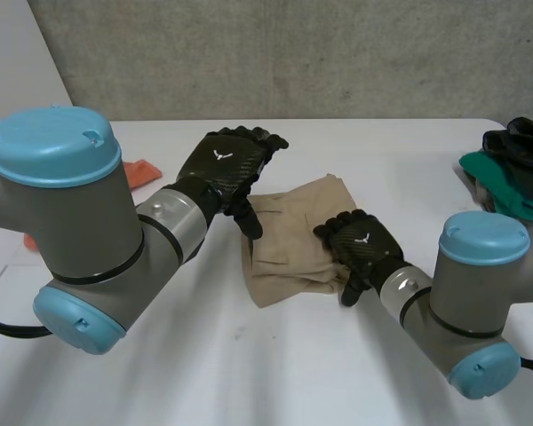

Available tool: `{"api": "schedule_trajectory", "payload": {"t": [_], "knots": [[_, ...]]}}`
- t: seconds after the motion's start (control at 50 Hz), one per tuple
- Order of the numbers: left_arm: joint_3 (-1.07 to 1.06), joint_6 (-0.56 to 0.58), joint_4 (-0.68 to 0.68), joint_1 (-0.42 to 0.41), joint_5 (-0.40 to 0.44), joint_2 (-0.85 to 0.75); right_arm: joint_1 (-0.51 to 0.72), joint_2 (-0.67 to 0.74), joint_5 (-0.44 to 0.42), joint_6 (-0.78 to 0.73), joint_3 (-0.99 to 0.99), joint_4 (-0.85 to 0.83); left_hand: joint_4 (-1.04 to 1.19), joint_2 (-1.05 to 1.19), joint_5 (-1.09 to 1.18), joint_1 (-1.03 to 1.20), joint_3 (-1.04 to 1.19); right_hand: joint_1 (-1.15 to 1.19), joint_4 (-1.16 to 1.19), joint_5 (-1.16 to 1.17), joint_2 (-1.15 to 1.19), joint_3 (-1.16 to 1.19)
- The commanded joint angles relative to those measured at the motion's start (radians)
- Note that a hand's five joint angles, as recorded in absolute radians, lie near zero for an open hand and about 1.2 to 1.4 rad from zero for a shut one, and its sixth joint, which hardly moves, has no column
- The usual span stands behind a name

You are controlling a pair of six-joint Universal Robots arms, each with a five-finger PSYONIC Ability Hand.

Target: Fold the laundry.

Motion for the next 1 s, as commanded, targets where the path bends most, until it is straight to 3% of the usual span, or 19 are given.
{"api": "schedule_trajectory", "payload": {"t": [0.02, 0.24, 0.44, 0.52, 0.6, 0.86, 1.0], "knots": [[0.0, -0.001, 0.0, 0.0, 0.001, 0.0, 0.015, 0.013, -0.016, -0.002, 0.005, -0.069, -0.02, -0.024, -0.041, -0.01, -0.03, -0.063, -0.042, -0.052, -0.046, -0.041], [-0.002, -0.001, 0.0, 0.002, 0.004, -0.002, 0.014, 0.099, -0.014, -0.085, -0.072, -0.139, -0.023, -0.027, -0.044, -0.013, -0.033, 0.147, 0.167, 0.158, 0.164, 0.168], [-0.003, -0.001, -0.001, 0.005, 0.004, -0.005, 0.014, 0.122, -0.011, -0.096, -0.104, -0.136, -0.023, -0.027, -0.044, -0.013, -0.033, 0.147, 0.167, 0.158, 0.164, 0.168], [-0.005, -0.001, 0.0, 0.003, 0.004, -0.006, 0.014, 0.124, -0.016, -0.097, -0.106, -0.139, -0.023, -0.027, -0.044, -0.013, -0.033, 0.42, 0.44, 0.43, 0.437, 0.441], [-0.005, -0.001, -0.001, 0.003, 0.004, -0.005, 0.014, 0.133, -0.014, -0.097, -0.127, -0.147, -0.023, -0.027, -0.044, -0.013, -0.033, 1.157, 1.178, 1.168, 1.174, 1.179], [0.004, -0.002, 0.0, -0.012, 0.006, 0.024, -0.006, 0.027, -0.022, -0.076, -0.256, -0.173, -0.026, -0.03, -0.047, -0.016, -0.036, 1.159, 1.179, 1.17, 1.176, 1.18], [0.02, -0.032, 0.015, -0.015, 0.006, 0.064, -0.127, -0.022, -0.085, -0.057, -0.376, -0.243, -0.023, -0.027, -0.044, -0.013, -0.033, 1.159, 1.179, 1.17, 1.176, 1.18]]}}
